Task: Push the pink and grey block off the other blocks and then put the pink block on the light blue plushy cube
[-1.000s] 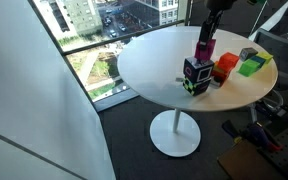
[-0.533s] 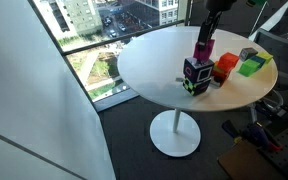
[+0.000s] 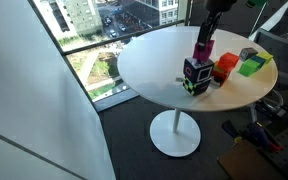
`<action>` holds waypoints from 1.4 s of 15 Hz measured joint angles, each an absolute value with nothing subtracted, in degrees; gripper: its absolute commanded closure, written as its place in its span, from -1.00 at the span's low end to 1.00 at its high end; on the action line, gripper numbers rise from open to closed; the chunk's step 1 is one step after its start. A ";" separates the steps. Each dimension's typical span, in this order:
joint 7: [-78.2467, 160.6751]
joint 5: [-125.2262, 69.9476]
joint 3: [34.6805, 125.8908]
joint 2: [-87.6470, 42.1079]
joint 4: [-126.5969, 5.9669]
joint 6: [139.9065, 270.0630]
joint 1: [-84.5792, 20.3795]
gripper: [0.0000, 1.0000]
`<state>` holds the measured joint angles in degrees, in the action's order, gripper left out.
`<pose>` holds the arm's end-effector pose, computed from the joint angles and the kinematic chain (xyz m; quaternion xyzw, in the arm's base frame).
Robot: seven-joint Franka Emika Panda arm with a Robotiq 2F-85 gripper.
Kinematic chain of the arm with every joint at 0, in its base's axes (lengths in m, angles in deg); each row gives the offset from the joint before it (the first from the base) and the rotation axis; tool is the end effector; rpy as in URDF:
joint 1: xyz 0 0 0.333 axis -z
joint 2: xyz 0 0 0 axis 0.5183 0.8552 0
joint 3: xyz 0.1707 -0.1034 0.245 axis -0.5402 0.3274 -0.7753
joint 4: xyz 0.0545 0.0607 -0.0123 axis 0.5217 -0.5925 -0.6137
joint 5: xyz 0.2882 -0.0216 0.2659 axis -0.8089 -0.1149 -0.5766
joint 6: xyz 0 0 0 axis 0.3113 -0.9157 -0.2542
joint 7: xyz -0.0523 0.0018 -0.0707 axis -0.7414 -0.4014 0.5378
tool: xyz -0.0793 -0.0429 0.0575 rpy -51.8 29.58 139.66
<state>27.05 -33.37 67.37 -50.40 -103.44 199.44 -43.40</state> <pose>0.4463 0.1750 0.4096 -0.9675 -0.2495 -0.0391 0.0083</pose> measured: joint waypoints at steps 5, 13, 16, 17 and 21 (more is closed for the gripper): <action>27.05 -33.37 67.37 -50.40 -103.81 199.44 -43.40 0.41; 27.05 -33.37 67.37 -50.40 -104.32 199.44 -43.40 -0.76; 27.05 -33.37 67.37 -50.40 -104.32 199.44 -43.40 -1.00; 27.05 -33.37 67.37 -50.40 -104.32 199.44 -43.40 -1.00; 27.05 -33.37 67.38 -50.40 -104.32 199.45 -43.40 -1.00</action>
